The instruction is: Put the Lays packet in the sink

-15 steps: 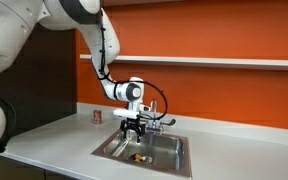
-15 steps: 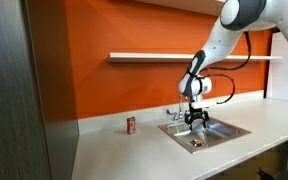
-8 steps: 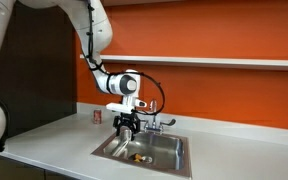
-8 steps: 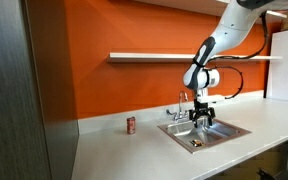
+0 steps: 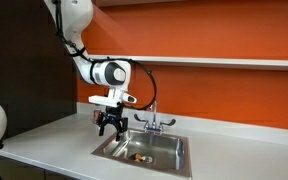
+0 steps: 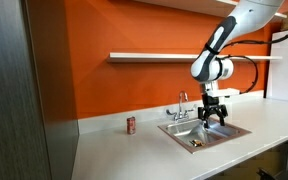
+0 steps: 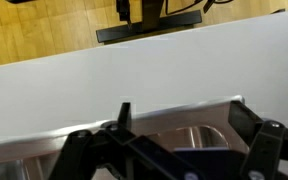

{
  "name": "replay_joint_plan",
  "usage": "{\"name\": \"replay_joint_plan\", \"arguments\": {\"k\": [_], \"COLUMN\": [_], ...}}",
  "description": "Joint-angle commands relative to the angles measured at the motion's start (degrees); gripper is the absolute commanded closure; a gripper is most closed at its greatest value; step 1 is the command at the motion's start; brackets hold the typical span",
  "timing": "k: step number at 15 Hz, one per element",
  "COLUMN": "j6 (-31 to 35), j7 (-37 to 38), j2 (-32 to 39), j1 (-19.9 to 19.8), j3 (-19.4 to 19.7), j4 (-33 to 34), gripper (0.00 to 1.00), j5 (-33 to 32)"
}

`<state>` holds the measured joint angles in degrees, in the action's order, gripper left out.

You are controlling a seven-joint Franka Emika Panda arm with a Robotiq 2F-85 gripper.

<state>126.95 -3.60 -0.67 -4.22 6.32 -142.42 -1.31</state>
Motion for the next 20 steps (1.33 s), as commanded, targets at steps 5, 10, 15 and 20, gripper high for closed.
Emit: {"name": "replay_joint_plan", "arguments": {"k": [5, 10, 15, 20], "j6": [-4.6, -4.6, -4.6, -4.6], "j7": [0.0, 0.0, 0.0, 0.0], "j2": [-7.3, -7.5, -7.3, -7.3], "j1": [-0.2, -0.2, -0.2, -0.2], "j3": [-0.9, -0.9, -0.9, -0.9], "j4": [-4.9, -5.3, -5.3, -5.3], "gripper": [0.0, 0.0, 0.0, 0.0], "j5": [-0.6, -0.6, -0.6, -0.6]}}
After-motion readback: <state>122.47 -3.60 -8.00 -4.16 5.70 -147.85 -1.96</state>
